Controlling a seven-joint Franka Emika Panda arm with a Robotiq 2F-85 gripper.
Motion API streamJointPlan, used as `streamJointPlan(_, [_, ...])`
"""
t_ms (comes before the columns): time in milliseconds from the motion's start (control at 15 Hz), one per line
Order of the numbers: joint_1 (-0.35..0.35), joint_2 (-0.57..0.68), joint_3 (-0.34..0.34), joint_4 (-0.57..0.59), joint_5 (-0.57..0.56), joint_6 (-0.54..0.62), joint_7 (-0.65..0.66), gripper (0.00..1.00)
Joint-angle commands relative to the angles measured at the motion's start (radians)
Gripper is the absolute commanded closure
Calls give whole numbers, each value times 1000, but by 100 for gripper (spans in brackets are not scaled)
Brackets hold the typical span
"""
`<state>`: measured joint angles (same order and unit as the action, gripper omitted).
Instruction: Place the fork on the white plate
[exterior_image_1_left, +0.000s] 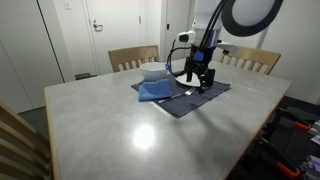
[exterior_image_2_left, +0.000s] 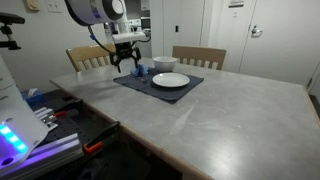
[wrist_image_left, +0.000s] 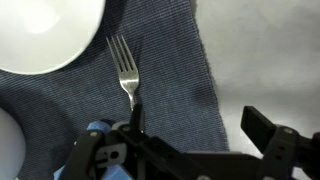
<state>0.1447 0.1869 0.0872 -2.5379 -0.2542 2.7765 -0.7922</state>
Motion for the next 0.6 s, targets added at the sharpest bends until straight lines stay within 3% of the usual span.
streamJointPlan(0, [-40,110,39,53,15,67,-9,0])
streamJointPlan(533, [-140,255,105,154,17,90,-69,0])
